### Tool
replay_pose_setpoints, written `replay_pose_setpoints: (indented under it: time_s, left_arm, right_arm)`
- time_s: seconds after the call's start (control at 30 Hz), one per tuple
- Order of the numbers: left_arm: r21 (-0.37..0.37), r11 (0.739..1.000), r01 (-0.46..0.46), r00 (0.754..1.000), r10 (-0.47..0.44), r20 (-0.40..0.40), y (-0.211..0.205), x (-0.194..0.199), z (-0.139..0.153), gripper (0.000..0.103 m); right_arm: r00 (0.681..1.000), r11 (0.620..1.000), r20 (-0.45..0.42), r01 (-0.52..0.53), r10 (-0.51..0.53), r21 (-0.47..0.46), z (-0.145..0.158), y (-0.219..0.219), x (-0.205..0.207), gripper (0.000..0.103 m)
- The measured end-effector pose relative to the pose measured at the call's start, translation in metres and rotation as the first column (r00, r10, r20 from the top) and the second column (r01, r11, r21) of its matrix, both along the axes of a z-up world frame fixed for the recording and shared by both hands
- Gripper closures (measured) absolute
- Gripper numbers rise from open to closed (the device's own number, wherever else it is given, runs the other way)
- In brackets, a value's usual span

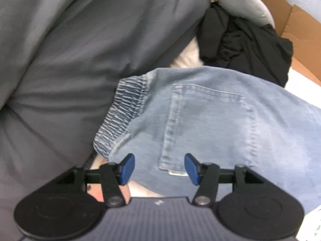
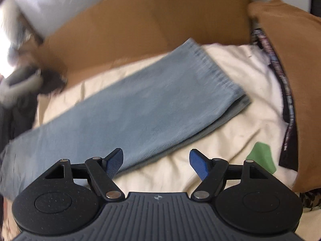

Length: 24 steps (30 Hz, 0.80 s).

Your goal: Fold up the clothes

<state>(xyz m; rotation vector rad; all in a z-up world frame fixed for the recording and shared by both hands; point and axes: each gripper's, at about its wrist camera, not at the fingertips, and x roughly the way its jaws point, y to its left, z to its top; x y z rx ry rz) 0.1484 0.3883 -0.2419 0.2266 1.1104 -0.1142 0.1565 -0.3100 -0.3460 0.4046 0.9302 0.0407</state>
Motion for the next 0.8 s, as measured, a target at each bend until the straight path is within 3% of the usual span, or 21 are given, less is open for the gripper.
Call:
replay_pose_setpoints:
  time_s: [0.17, 0.27, 0.4, 0.53, 0.7, 0.8]
  left_arm:
    - [0.034, 0.999, 0.012, 1.000, -0.011, -0.027, -0.021, -0.011, -0.006, 0.044]
    - [0.067, 0.997, 0.039, 0.998, -0.035, -0.057, -0.036, -0.018, -0.016, 0.044]
    - [0.058, 0.997, 0.046, 0.997, -0.042, -0.065, -0.050, -0.026, -0.023, 0.044]
    - [0.036, 0.999, 0.020, 0.997, -0.017, -0.070, -0.056, -0.033, -0.033, 0.044]
    - [-0.001, 1.000, -0.012, 0.998, 0.012, -0.068, -0.062, -0.051, -0.047, 0.044]
    - [-0.023, 0.999, -0.027, 0.997, 0.025, -0.070, -0.065, -0.064, -0.058, 0.044]
  right_arm:
    - [0.992, 0.993, 0.060, 0.104, -0.107, 0.054, -0.021, -0.030, 0.000, 0.025]
    - [0.984, 0.982, 0.052, 0.168, -0.173, 0.086, -0.036, -0.046, 0.005, 0.026]
    - [0.975, 0.969, 0.055, 0.205, -0.214, 0.135, -0.046, -0.060, 0.011, 0.026]
    - [0.968, 0.954, 0.033, 0.240, -0.249, 0.178, -0.057, -0.073, 0.018, 0.035]
    - [0.957, 0.936, 0.016, 0.281, -0.291, 0.214, -0.066, -0.087, 0.027, 0.039]
    - [0.946, 0.920, -0.002, 0.315, -0.323, 0.233, -0.074, -0.092, 0.030, 0.050]
